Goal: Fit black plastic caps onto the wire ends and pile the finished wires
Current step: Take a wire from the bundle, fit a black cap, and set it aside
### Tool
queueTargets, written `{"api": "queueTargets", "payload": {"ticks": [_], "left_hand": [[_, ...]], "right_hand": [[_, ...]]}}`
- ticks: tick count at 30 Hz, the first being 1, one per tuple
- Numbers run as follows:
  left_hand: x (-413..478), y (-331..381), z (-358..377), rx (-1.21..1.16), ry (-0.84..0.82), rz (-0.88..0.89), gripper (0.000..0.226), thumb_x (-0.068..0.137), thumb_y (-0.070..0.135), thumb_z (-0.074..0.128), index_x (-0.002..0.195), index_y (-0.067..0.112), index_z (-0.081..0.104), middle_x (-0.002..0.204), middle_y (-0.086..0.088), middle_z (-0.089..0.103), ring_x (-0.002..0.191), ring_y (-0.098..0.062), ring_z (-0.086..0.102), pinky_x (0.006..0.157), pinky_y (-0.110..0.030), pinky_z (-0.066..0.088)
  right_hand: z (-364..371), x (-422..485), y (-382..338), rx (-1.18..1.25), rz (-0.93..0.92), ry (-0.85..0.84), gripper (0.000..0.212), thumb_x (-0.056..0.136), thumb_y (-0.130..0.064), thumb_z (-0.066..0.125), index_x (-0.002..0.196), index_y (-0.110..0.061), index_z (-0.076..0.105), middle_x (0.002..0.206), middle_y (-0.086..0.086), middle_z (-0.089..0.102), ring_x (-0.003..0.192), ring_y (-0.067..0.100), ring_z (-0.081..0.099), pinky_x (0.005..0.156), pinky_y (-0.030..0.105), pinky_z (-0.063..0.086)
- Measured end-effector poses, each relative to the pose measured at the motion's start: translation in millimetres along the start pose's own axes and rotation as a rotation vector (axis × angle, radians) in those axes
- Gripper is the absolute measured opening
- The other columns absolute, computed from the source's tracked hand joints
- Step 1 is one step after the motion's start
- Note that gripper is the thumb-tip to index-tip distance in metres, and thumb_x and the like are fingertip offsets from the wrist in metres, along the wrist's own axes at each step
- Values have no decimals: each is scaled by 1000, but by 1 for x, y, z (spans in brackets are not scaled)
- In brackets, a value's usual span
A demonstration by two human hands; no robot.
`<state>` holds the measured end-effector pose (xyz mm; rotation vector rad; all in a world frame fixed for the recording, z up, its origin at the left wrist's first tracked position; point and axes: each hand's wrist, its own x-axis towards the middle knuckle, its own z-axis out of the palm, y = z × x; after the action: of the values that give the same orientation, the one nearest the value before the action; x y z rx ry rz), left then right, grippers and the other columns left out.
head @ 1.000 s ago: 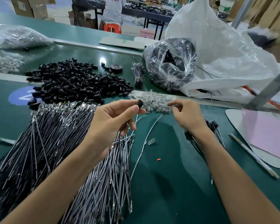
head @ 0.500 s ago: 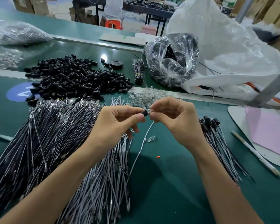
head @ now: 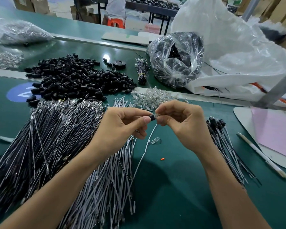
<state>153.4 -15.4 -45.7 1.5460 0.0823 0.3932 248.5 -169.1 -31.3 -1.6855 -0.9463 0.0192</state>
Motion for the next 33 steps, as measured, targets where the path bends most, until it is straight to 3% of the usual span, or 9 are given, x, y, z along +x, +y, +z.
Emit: {"api": "queueTargets", "payload": {"ticks": [14, 23, 27, 33], "left_hand": [[-2, 2, 1, -89, -4, -76, 17, 73, 21, 69, 86, 10, 72, 72, -13, 74, 66, -27, 74, 55, -27, 58], [-3, 2, -1, 25, 12, 13, 19, 71, 19, 71, 89, 12, 73, 71, -12, 74, 64, -26, 73, 59, -29, 60], [-4, 0, -2, 93, -8, 30, 11, 78, 11, 73, 88, 14, 73, 70, -10, 74, 62, -24, 73, 59, -29, 60], [-3, -3, 0, 233, 23, 119, 22, 80, 0, 74, 84, 21, 73, 67, -6, 74, 58, -20, 72, 58, -28, 60]], "right_hand": [[-2, -3, 3, 170, -13, -4, 31, 75, 18, 69, 80, -13, 68, 70, -4, 71, 67, 12, 70, 67, 21, 55], [-4, -4, 4, 157, 97, -121, 19, 86, 12, 62, 89, -6, 68, 70, 1, 71, 63, 16, 68, 62, 23, 54], [-5, -6, 5, 80, 105, -145, 28, 87, 17, 59, 83, -10, 66, 64, -6, 67, 60, 9, 64, 61, 19, 50], [-2, -7, 5, 33, 132, -144, 36, 85, 19, 58, 77, -15, 66, 62, -7, 65, 58, 10, 62, 60, 18, 49]]}}
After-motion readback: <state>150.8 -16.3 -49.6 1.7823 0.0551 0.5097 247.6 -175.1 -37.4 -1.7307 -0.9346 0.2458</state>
